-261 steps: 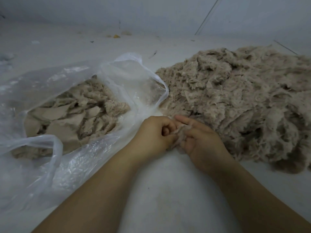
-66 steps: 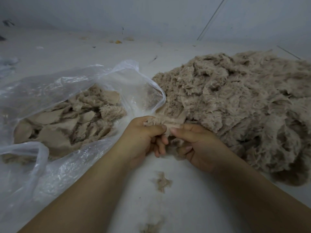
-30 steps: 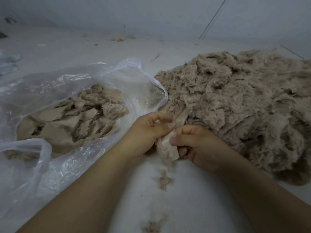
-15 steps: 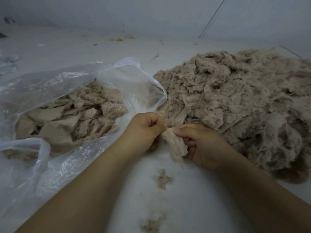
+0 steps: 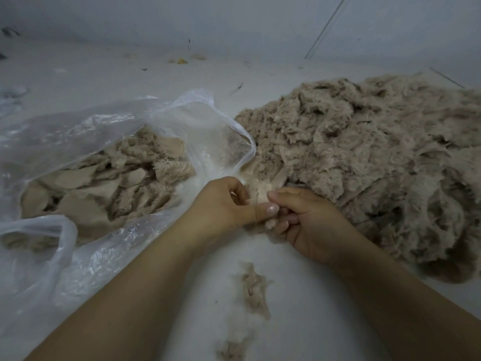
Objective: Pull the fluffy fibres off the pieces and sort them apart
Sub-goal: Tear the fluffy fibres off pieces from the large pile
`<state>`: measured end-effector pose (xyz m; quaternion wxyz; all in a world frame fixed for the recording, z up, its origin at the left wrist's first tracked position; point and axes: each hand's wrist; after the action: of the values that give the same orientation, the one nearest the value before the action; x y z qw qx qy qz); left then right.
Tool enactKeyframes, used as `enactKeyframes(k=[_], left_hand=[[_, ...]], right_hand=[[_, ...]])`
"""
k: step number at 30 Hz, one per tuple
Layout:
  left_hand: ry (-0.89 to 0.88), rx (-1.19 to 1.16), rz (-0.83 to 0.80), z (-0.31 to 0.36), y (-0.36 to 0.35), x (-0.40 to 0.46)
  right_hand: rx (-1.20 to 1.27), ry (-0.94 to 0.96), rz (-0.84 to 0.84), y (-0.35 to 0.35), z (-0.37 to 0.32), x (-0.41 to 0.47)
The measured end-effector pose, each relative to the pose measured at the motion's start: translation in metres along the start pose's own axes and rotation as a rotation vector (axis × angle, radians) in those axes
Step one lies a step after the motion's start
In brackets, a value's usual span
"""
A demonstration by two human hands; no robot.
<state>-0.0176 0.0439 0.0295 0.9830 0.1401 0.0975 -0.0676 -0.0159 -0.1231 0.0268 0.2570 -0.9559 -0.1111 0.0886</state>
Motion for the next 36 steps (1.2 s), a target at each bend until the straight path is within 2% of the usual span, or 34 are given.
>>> enactKeyframes(k=[3,8,12,15,17,19,22,26,30,32,36], left_hand=[[-0.032,-0.101,0.032,-0.001,-0.006,0.000],[0.111,-0.350,-0.005,0.001,-0.005,0.001],[0.020,-0.201,0.021,0.000,-0.009,0.000],[0.045,-0.242,0.004,0.000,-0.012,0.000],[0.111,-0.272,-0.068,0.001,-0.009,-0.001],[0.157,-0.199,-0.176,0.000,-0.004,-0.003],[0.150,-0.201,-0.255,0.001,0.003,-0.004],[0.172,-0.345,-0.219,0.004,0.011,-0.002],[0.166,-0.361,-0.178,0.004,0.013,-0.001],[0.156,-0.303,-0.259,0.004,0.018,-0.002],[0.166,-0.103,-0.608,0.004,0.034,-0.005]], right_hand=[[-0.007,0.004,0.019,0.000,0.000,0.000],[0.027,-0.027,0.033,0.002,0.001,0.003],[-0.095,-0.026,-0.055,0.002,0.001,0.000],[-0.151,-0.024,-0.039,0.002,0.005,0.001],[-0.140,-0.033,-0.001,0.003,0.005,0.002],[-0.152,-0.043,0.001,0.002,0.002,0.002],[-0.109,-0.036,0.027,0.001,0.000,-0.001],[0.005,-0.041,0.083,-0.001,-0.001,-0.001],[0.065,-0.049,0.119,-0.002,-0.001,0.001],[0.078,-0.040,0.133,-0.002,0.000,0.001],[0.047,-0.051,0.107,-0.002,0.000,0.000]])
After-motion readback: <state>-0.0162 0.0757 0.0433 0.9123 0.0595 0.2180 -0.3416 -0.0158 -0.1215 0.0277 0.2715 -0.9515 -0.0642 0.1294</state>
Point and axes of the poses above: each hand's wrist, its own x-axis towards the middle knuckle, its own y-axis out of the back of the hand, z = x × y, and after that the axes turned 11 degrees about y, right-handed
